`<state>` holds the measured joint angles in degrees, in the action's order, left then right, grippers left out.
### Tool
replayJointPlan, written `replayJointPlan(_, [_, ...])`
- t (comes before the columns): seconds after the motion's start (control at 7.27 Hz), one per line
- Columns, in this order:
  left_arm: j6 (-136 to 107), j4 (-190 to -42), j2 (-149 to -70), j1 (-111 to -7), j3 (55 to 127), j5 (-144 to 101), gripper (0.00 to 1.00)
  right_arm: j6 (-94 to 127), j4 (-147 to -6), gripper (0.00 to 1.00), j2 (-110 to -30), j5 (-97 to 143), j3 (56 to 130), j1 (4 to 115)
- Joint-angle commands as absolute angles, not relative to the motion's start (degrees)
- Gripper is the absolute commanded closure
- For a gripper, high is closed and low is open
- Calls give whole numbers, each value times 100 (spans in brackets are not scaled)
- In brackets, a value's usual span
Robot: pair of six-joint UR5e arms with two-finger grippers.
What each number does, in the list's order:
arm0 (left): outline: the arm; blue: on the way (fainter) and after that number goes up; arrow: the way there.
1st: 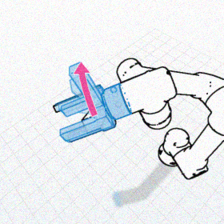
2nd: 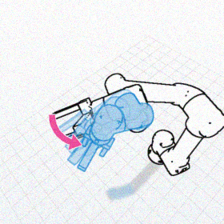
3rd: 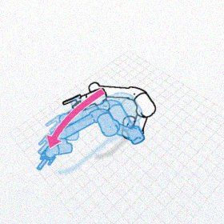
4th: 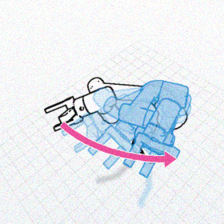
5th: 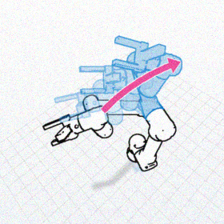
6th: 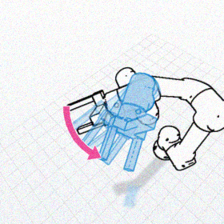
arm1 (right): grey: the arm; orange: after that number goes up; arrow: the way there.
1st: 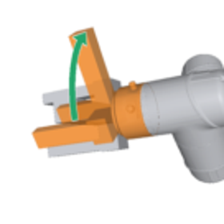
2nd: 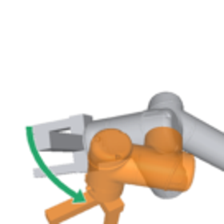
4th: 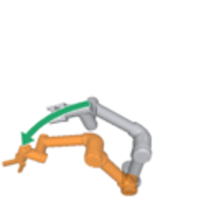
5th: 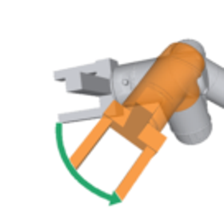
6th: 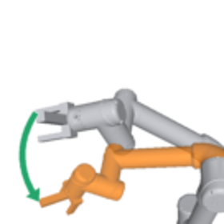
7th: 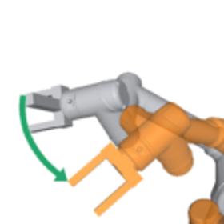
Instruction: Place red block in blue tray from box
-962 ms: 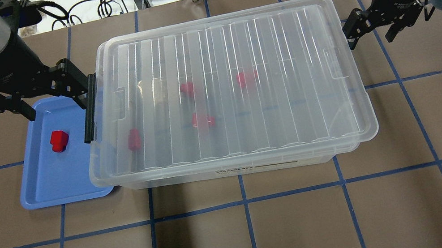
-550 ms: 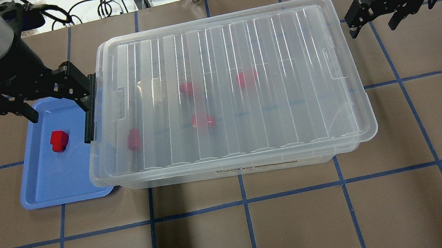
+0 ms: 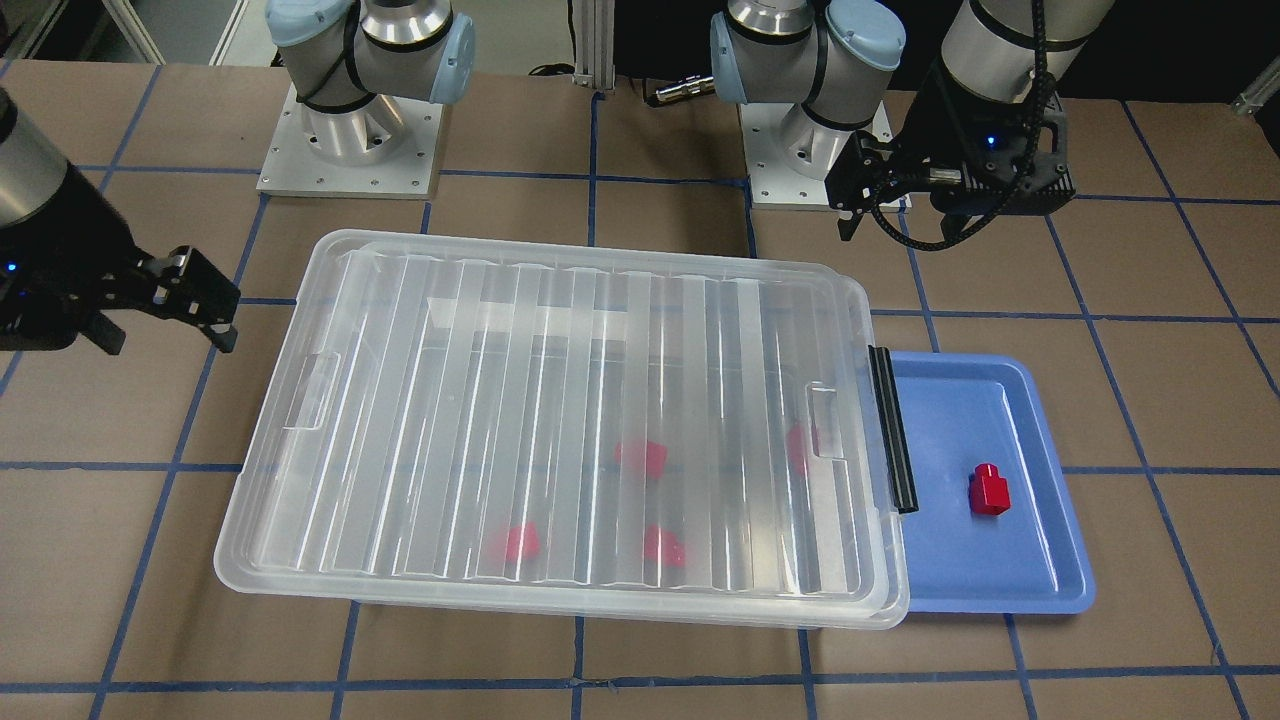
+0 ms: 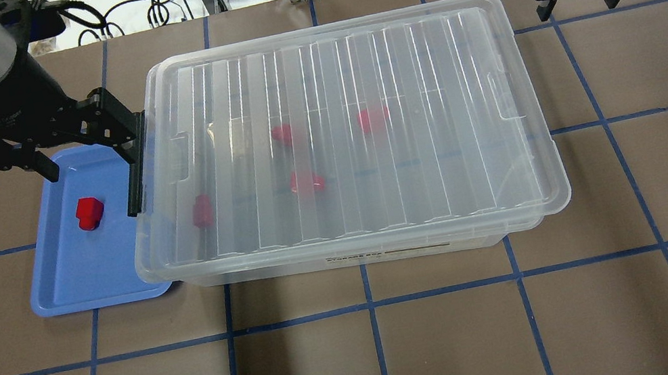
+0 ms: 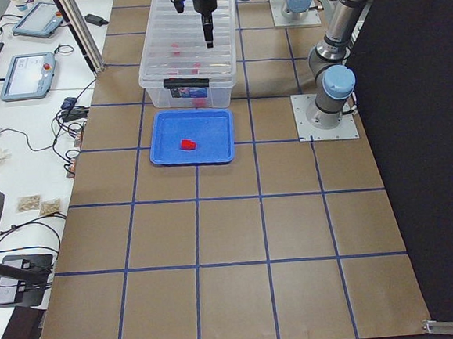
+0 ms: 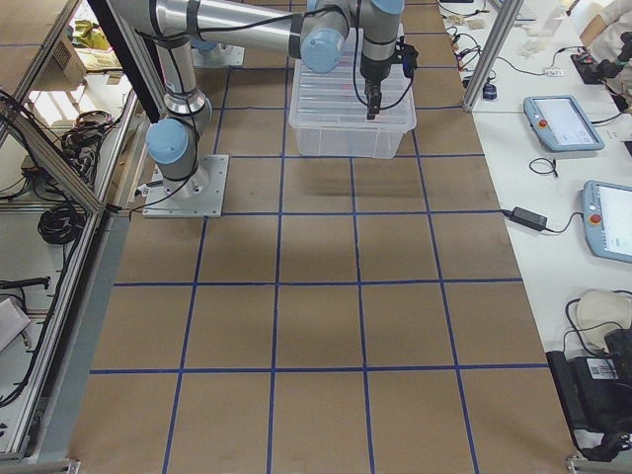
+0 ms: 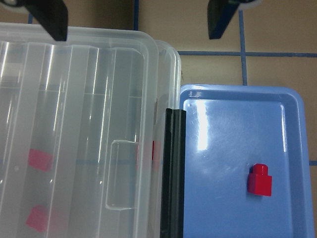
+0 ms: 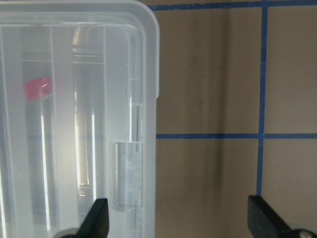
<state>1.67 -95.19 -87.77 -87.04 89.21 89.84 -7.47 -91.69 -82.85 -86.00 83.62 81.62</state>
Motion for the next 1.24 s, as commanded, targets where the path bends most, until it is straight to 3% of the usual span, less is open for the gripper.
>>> replayJointPlan(0.0, [123,-9527,-8789,-8710,8965,8947,0,487,-8886,0,-8341,-8884,8017,9154])
replayJointPlan(0.28, [211,-9589,-8771,-8675,8974,8974,0,905,-8780,0,-8358,-9044,8033,9605])
replayJointPlan(1.1, [202,-9598,-8745,-8657,8982,9035,0,800,-8851,0,-8517,-9053,8165,9624])
